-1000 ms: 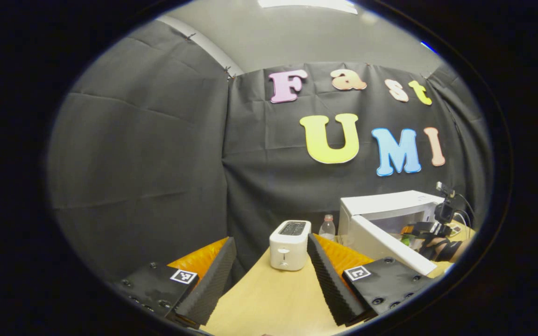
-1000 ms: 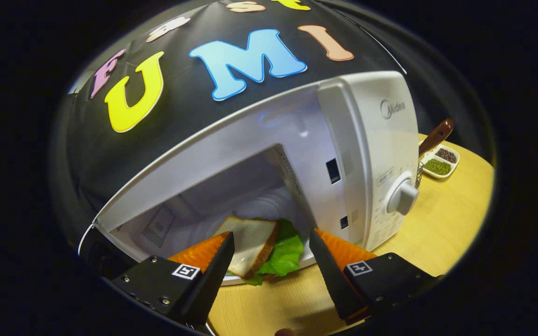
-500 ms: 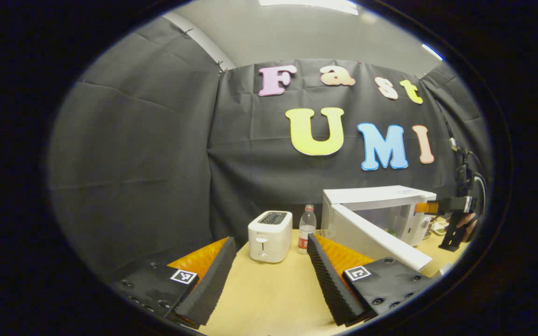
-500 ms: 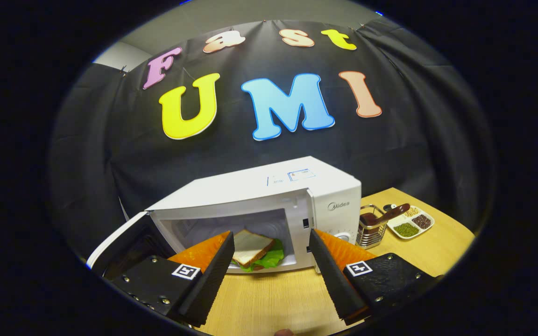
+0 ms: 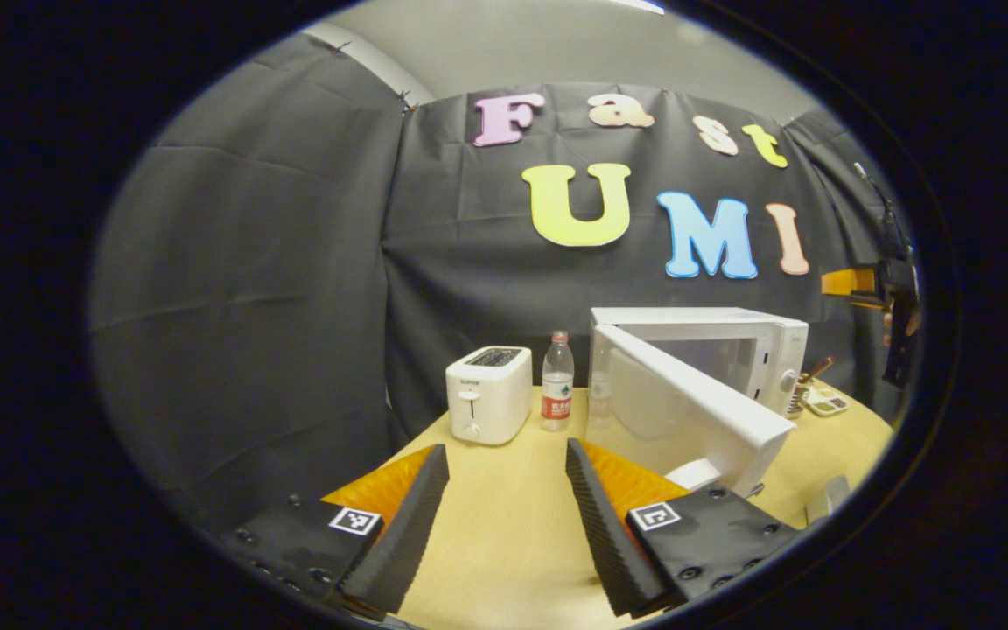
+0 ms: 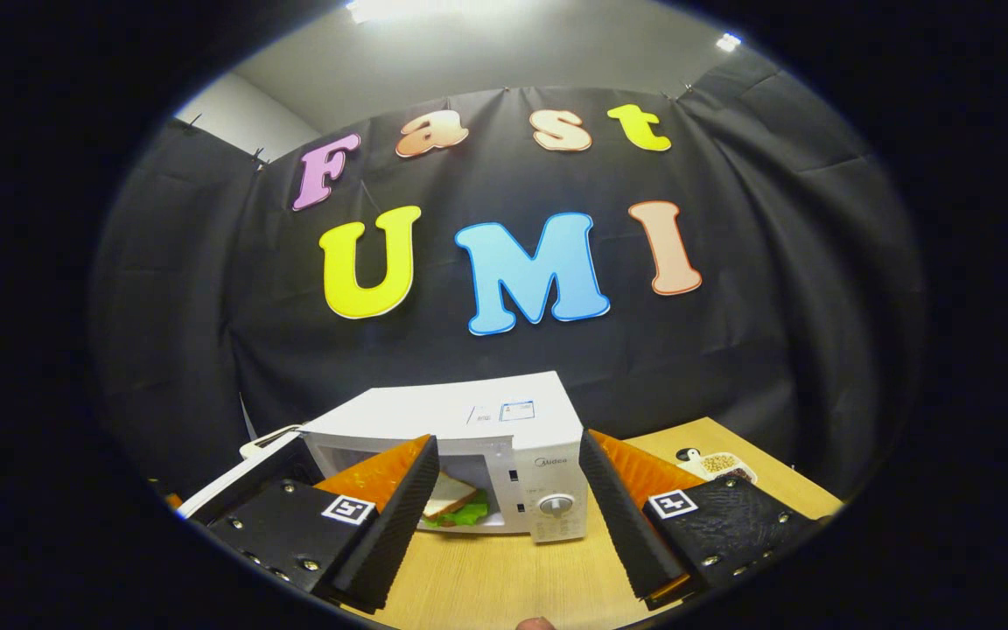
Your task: Open the microwave oven with the left hand, put the food in, and close the microwave oven.
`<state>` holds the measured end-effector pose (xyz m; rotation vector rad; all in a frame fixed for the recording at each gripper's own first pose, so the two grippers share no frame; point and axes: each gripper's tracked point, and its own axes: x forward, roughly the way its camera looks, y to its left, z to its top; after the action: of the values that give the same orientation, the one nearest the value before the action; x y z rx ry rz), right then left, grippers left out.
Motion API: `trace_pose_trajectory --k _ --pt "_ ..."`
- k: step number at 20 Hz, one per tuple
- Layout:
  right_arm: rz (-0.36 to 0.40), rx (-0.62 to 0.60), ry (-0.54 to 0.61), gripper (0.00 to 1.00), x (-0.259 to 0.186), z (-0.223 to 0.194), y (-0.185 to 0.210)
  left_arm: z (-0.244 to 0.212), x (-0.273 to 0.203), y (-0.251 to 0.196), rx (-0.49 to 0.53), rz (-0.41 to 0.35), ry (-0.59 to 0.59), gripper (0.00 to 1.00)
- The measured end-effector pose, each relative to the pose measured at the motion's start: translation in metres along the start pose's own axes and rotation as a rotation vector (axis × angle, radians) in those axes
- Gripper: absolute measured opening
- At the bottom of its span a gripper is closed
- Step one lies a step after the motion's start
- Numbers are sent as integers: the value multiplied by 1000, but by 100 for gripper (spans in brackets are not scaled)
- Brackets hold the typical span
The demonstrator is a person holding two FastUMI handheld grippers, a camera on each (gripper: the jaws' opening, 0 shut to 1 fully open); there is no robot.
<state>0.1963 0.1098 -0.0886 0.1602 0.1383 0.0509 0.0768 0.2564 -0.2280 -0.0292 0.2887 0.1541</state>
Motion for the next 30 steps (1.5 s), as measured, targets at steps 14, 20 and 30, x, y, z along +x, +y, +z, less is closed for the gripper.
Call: trace_pose_trajectory --k 14,20,30 --pt "-56 -34 -1 98 -91 11 -112 -34 -14 -68 11 -19 84 0" --pt "-77 4 7 98 -116 12 -141 -33 -11 -110 46 -63 82 8" --pt "-103 23 33 98 -115 7 -127 -12 29 -210 52 -294 84 8"
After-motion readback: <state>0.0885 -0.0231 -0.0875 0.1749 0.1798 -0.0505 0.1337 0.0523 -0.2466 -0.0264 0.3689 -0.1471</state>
